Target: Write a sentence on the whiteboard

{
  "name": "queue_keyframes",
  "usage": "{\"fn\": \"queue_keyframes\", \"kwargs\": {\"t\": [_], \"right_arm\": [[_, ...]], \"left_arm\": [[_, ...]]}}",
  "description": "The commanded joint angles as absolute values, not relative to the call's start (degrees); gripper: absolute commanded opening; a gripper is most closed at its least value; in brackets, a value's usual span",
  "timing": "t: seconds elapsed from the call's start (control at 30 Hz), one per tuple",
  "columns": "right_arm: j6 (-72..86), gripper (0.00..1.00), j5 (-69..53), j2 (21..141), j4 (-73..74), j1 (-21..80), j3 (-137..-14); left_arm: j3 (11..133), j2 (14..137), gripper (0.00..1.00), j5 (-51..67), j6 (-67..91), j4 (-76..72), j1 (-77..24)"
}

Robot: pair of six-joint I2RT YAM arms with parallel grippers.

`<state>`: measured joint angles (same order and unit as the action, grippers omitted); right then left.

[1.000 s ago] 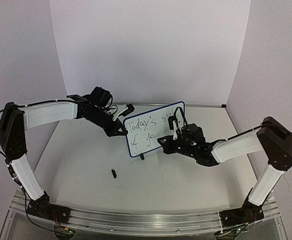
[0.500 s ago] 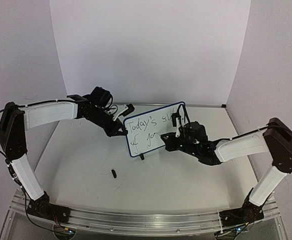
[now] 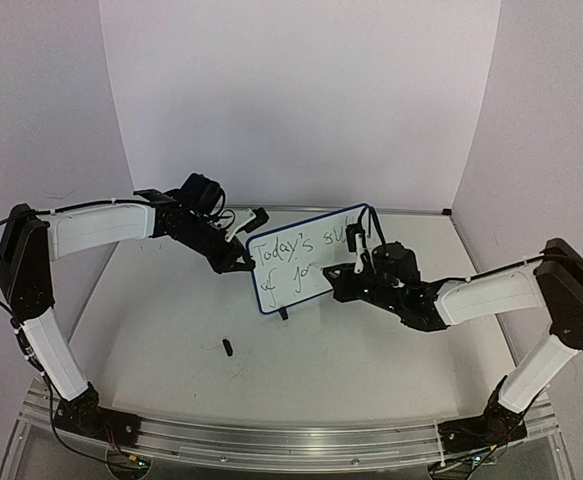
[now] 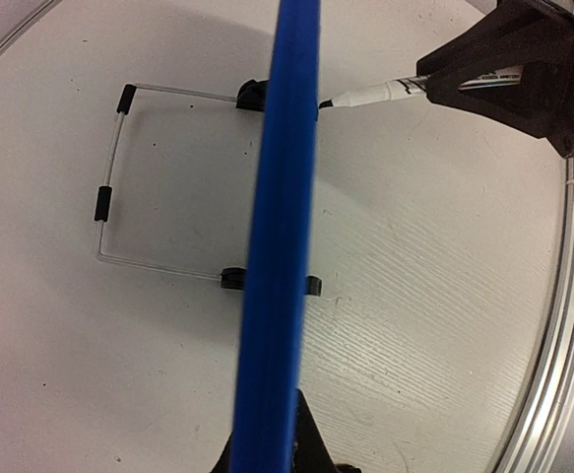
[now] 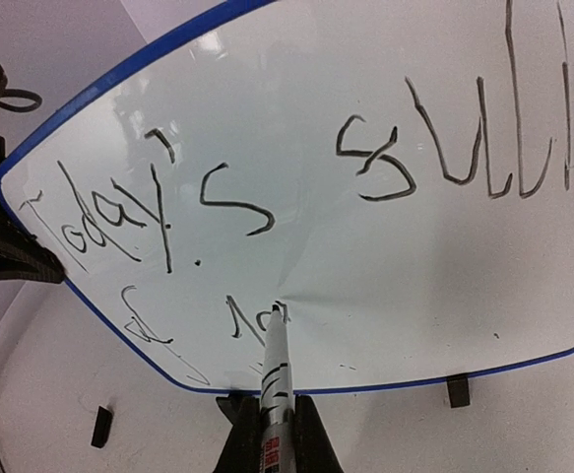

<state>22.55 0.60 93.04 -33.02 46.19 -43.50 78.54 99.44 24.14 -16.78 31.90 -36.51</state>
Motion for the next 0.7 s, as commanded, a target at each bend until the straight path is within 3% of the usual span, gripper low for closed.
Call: {"fn": "queue_keyframes", "kwargs": {"t": [0.0, 0.67], "right_arm": [[22.37, 0.0, 1.42, 91.65, -34.19, 45.94, -43.92], [23.57, 0.0, 5.04, 96.03, -35.09, 45.88, -46.58]], "left_arm": [[77.85, 102.67, 0.0, 18.28, -19.32, 36.35, -36.9], [77.78, 102.74, 0.0, 18.09, -19.39, 36.43, -36.86]]}}
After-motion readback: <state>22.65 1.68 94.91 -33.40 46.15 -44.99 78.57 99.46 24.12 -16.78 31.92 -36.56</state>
